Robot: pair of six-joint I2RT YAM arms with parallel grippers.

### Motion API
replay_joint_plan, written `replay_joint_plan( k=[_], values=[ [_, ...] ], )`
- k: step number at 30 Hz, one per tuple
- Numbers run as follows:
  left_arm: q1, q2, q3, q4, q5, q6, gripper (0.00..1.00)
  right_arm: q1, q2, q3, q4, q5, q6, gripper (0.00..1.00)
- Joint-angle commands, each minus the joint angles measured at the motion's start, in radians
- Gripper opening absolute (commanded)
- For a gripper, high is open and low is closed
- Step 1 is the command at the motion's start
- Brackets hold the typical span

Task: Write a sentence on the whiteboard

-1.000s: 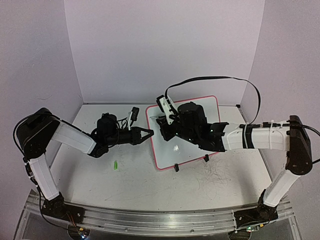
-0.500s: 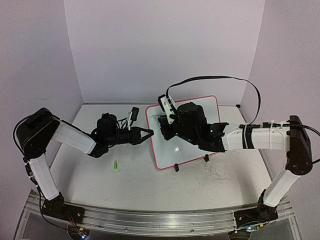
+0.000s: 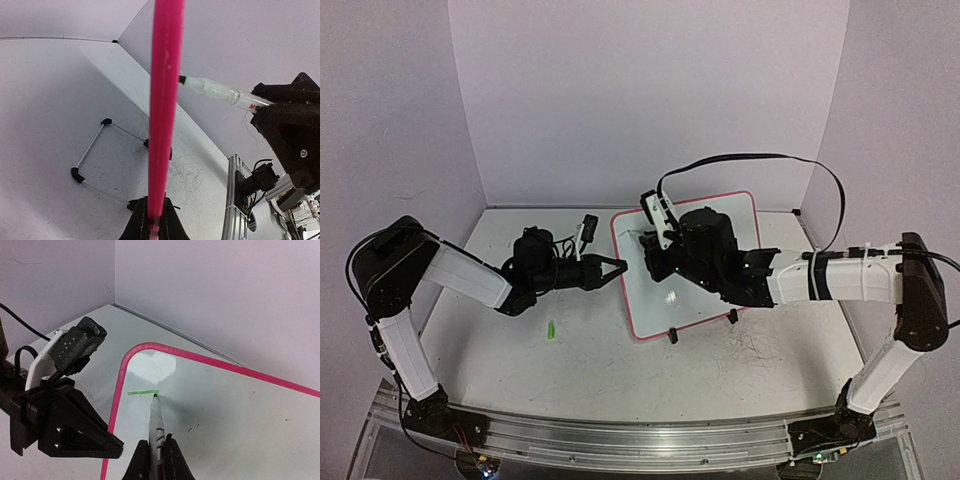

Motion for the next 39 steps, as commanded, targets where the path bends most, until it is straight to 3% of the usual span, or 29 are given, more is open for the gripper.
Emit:
replay_joint_plan(
  k=[1,39],
  values=[
    [0.003,-0.043,-0.006,0.024,0.021,-0.017,0.0,-0.004,-0.085,-0.048,0.093,-0.104,-0.025,0.0],
    [0.003,-0.052,-0.009,0.024,0.027,-0.012,0.0,-0.004,0.027,0.045,0.02,-0.016,-0.02,0.0]
  ],
)
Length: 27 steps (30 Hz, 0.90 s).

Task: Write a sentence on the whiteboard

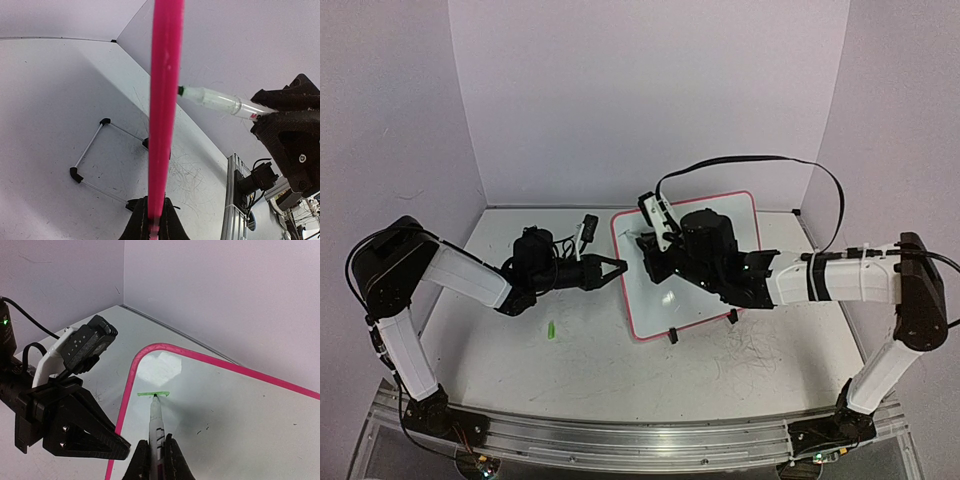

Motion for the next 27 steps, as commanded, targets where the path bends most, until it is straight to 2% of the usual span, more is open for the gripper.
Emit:
replay_joint_plan(
  k=[1,27],
  values=[
    [0.003,-0.051,-0.009,0.025,0.021,-0.012,0.0,-0.002,0.021,0.054,-0.009,0.025,-0.003,0.0],
    [0.003,-0.054,-0.005,0.024,0.023,-0.013,0.0,-0.002,-0.023,-0.009,-0.06,0.018,0.042,0.0]
  ],
)
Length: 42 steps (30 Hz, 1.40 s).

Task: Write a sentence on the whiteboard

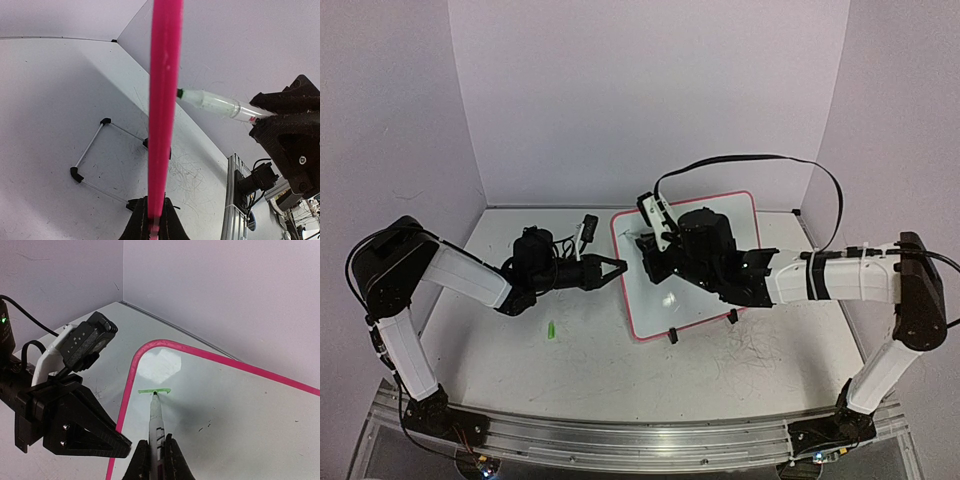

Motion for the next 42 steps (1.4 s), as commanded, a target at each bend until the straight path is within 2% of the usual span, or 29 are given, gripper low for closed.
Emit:
replay_joint_plan(
  k=[1,26,32,42],
  values=[
    [0.003,-0.055,-0.006,0.026,0.022,-0.012,0.0,-0.002,-0.031,-0.03,-0.024,0.009,0.028,0.0],
    [0.003,-0.067,-0.018,0.026,0.015,-0.012,0.0,0.007,-0.071,-0.091,-0.033,-0.02,0.071,0.0],
    [0.003,-0.065,-0.018,0.026,0.014,-0.012,0.0,0.001,-0.152,-0.082,-0.003,-0.05,0.07,0.0],
    [0.003,-0.064,-0.017,0.026,0.015,-0.012,0.0,-0.022,-0.114,-0.078,0.003,-0.025,0.014,0.0]
  ],
)
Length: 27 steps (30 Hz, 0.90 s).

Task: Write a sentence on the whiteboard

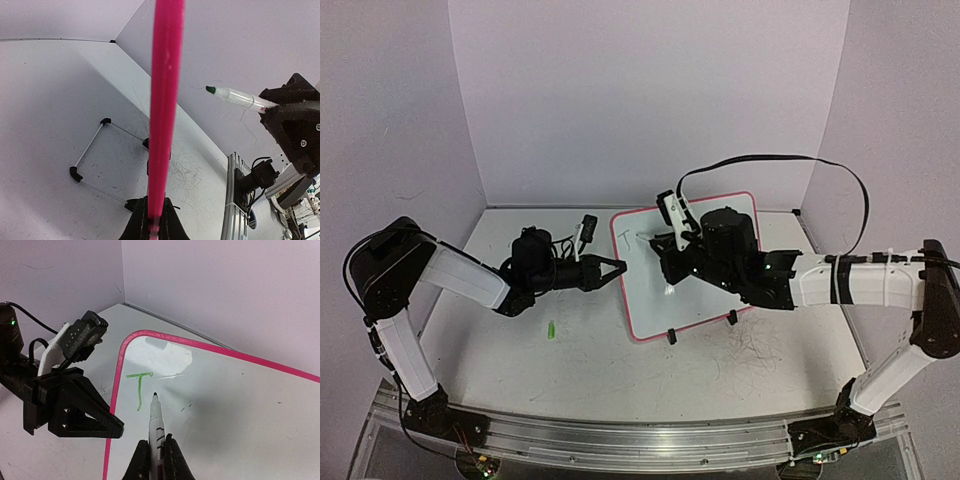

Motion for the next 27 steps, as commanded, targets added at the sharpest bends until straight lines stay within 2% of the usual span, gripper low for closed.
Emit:
replay_joint_plan(
  k=[1,27],
  values=[
    [0.003,-0.046,-0.004,0.027,0.015,-0.024,0.0,-0.004,0.011,0.014,0.03,0.022,-0.04,0.0],
    [0.003,-0.036,0.003,0.027,0.024,-0.025,0.0,-0.003,0.068,0.04,0.068,0.009,-0.044,0.0]
  ],
)
